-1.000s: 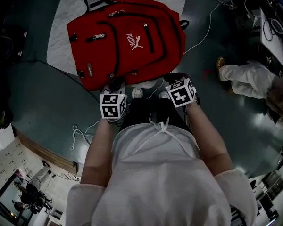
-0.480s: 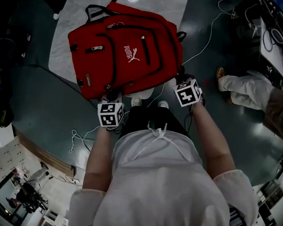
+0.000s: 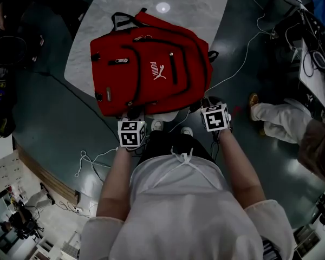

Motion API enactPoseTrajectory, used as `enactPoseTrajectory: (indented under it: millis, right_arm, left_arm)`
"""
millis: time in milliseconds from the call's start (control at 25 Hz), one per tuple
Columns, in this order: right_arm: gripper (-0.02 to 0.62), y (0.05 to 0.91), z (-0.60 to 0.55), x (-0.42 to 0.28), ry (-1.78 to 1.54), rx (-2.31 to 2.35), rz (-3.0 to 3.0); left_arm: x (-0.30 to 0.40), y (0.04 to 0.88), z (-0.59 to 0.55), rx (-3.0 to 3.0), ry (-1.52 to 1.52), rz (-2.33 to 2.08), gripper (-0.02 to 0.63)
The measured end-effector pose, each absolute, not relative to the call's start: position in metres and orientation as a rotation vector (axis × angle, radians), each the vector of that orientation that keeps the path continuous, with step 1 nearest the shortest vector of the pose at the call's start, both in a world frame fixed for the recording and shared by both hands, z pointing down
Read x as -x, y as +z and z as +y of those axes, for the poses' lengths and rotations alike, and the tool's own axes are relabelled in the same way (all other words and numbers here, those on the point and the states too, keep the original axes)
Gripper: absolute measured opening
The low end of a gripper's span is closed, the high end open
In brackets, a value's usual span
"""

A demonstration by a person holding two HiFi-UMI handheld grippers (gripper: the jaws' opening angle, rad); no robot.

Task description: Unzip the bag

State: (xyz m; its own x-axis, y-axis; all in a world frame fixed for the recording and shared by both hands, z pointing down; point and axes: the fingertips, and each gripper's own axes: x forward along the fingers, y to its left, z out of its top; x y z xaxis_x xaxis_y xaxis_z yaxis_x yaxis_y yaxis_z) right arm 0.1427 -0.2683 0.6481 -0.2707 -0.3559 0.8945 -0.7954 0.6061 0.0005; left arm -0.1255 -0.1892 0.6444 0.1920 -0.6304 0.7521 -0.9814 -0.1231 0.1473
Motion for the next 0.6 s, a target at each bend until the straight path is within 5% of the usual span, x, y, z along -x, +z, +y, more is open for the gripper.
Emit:
enactPoseTrajectory:
  millis: [240, 600]
  right_arm:
    - [0.034, 0.604, -0.261, -0.128, 0.602, -1.033, -1.955]
    - [0.031, 0.470, -0.291, -0.063, 0.485, -1.140, -2.344]
  left_arm:
    - [0.114, 0.606, -0.184, -1.822, 0.580, -1.551, 0.023]
    - [0.096, 0.442, -0.242, -2.136, 0.222, -1.723, 0.023]
